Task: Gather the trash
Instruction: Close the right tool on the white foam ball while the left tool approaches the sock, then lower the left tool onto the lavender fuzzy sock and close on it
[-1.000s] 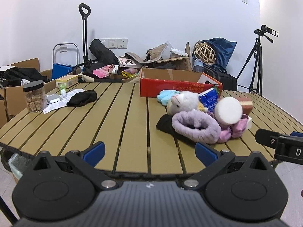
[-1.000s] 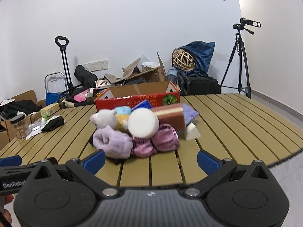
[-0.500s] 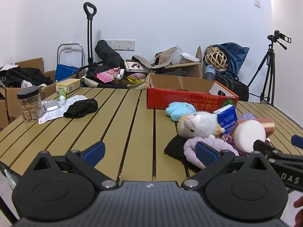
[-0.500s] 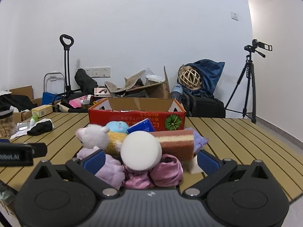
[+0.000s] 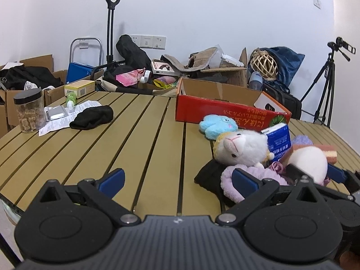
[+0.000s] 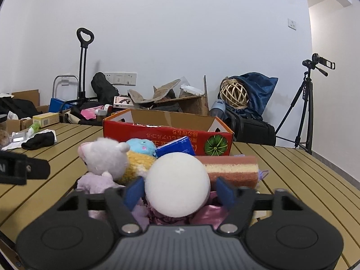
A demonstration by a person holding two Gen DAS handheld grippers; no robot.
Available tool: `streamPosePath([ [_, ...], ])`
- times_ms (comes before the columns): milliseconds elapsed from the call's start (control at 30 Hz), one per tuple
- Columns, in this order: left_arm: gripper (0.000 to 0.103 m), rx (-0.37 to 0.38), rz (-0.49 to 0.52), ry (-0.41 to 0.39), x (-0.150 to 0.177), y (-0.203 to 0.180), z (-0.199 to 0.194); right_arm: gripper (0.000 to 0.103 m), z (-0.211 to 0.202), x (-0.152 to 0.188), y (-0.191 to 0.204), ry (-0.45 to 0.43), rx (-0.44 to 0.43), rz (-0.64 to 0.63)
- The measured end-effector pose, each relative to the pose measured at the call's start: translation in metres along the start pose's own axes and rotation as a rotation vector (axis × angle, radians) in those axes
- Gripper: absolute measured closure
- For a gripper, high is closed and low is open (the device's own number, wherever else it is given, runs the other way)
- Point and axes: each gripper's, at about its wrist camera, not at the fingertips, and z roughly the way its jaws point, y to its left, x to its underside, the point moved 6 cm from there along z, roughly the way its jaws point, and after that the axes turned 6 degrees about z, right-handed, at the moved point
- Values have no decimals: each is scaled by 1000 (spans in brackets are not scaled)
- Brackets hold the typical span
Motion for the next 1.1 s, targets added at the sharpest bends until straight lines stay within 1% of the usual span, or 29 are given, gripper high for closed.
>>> streamPosePath([
  [67,0,1,16,8,2,-3,1,46,-1,0,0,-10,-7,4],
  [167,0,27,13,7,3,-6,2,48,-5,-1,-1,-26,-16,8],
  [300,0,22,22,-3,2,-12,0,49,-12,-4,-7,-49,-19,27],
  [533,0,48,27,-9,2,-28,1,49,-25,-9,-21,-84,-20,70],
  [733,0,61,39,-5,3,-48,3,49,-34,-13,-39,-109,-1,98],
  [1100,0,111,27,19,6,-82,14,49,-42,-5,-71,-107,47,123],
])
